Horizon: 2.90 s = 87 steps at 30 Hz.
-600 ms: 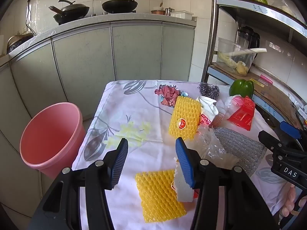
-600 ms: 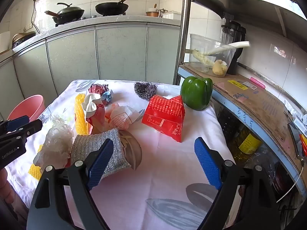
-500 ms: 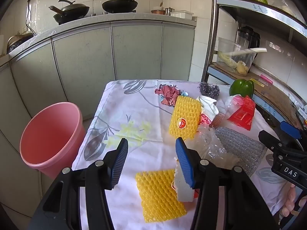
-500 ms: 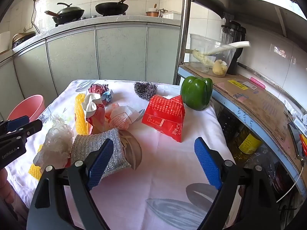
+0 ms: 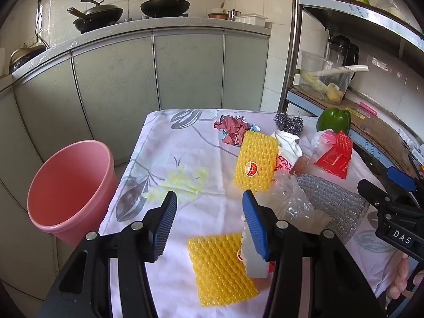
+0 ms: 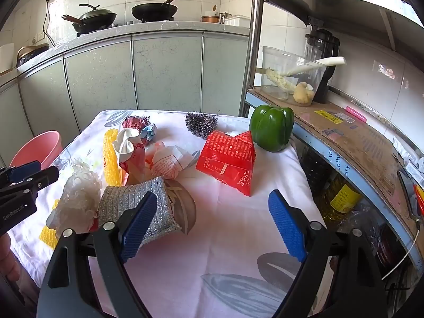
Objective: Collect trash
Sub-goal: 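Move the left tool to the yellow foam net while the right tool approaches the bubble wrap, then close the left tool on the yellow foam net while the right tool grasps the bubble wrap, then carry both items over the pink bucket and open both tools to drop them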
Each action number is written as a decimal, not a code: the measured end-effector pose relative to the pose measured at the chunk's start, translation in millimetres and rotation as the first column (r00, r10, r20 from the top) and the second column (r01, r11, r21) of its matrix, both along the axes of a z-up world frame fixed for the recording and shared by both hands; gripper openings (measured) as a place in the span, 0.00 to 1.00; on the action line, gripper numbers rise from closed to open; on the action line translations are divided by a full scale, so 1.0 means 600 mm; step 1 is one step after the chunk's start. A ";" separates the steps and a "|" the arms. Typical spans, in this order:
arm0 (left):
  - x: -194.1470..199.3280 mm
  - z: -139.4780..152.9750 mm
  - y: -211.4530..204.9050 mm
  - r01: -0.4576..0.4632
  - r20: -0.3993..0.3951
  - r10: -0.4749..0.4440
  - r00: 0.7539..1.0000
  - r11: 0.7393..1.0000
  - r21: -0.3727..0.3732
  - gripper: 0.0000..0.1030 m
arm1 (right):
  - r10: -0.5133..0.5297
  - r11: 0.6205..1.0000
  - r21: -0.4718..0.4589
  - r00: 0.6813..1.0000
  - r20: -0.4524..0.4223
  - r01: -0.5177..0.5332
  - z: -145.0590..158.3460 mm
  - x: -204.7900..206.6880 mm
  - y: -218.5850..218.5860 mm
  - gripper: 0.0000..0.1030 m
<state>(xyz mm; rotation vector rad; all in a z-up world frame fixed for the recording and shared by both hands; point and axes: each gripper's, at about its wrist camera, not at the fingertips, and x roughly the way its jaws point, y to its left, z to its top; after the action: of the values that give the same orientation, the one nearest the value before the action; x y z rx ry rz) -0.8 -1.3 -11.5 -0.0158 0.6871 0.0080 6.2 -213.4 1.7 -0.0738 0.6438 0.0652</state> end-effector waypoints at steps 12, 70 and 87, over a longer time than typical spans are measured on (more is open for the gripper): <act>-0.003 0.001 -0.001 0.004 -0.003 -0.004 1.000 1.000 0.004 0.49 | 0.000 1.000 0.002 1.000 0.001 0.000 -0.001 -0.001 0.000 0.84; -0.044 -0.043 0.069 0.207 -0.245 -0.242 0.939 0.965 -0.160 0.08 | 0.468 0.875 0.191 0.879 -0.094 -0.446 0.002 -0.037 0.100 0.65; -0.064 0.002 0.107 0.166 -0.117 -0.184 0.976 0.975 -0.150 0.08 | 0.496 0.854 0.257 0.858 -0.133 -0.453 0.002 -0.021 0.110 0.24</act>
<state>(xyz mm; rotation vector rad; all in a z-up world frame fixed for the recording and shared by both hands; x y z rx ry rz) -39.3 63.2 -10.2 -0.0893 0.8173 -0.2104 -6.7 -147.2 3.1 -0.0135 0.7999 0.6338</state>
